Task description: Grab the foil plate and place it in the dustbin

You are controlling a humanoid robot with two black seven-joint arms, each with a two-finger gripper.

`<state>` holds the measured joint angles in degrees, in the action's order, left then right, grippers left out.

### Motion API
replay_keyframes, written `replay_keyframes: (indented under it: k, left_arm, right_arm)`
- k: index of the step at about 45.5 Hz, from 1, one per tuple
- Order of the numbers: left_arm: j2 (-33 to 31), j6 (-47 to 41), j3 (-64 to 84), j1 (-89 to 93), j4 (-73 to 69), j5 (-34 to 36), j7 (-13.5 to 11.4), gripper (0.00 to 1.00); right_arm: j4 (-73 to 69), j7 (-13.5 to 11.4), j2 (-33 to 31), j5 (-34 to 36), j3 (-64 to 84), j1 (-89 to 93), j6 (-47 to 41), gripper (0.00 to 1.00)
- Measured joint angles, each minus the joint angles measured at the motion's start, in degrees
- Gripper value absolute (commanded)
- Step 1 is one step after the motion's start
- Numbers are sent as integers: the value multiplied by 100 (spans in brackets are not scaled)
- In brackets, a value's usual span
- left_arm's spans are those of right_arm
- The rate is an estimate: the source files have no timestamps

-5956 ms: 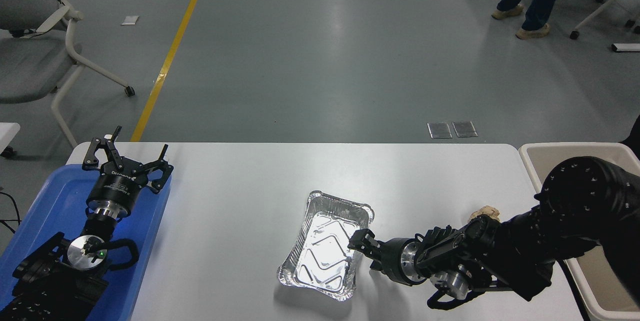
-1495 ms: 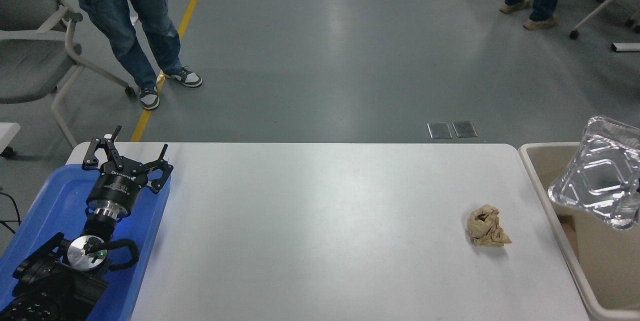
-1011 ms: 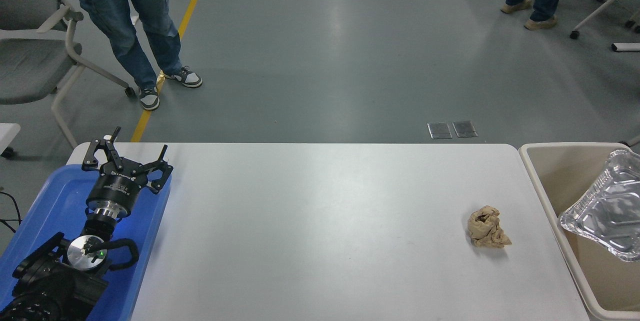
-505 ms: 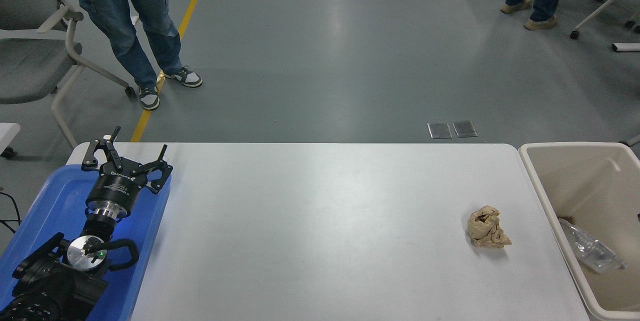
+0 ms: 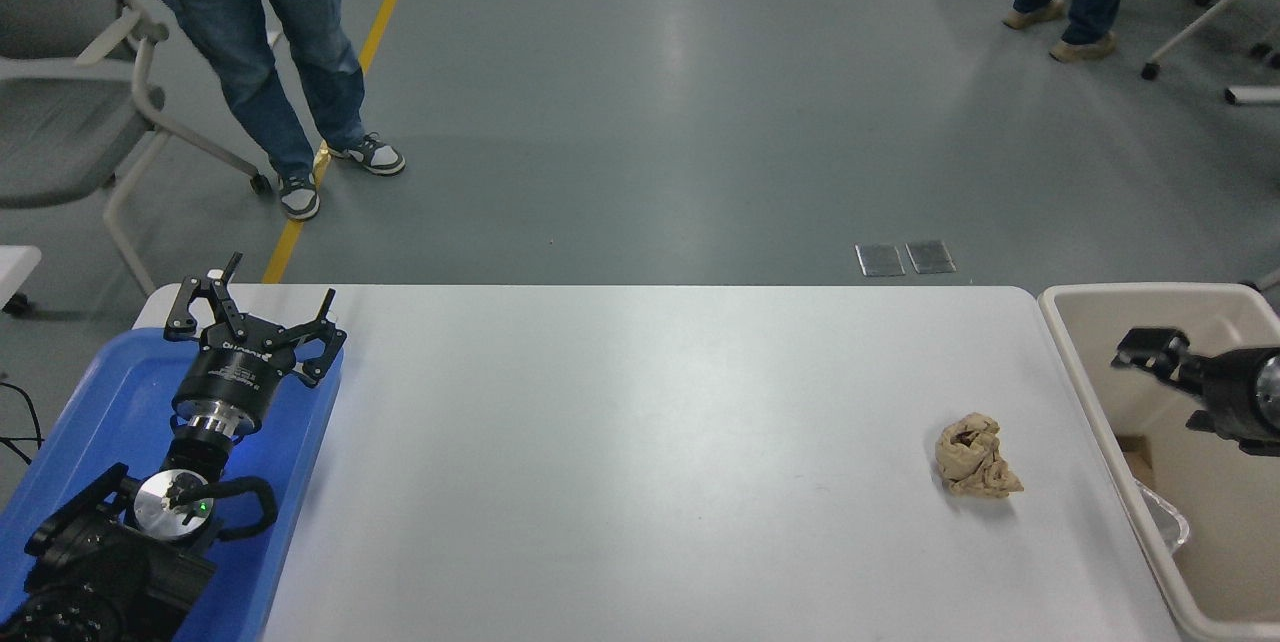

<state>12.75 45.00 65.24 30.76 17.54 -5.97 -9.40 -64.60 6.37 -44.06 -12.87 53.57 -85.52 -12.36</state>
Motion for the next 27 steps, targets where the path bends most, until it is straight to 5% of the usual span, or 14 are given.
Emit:
replay_keyframes:
  k: [14, 27]
  left_arm:
    - [-1, 0, -2, 0, 0, 0, 0, 99]
    - [0, 0, -2, 0, -3, 1, 0, 99]
  right_arm:
    - [-2414, 13, 249, -165, 1350, -2781, -225, 100]
    - [-3260, 17, 727, -97, 1839, -4720, -1331, 100]
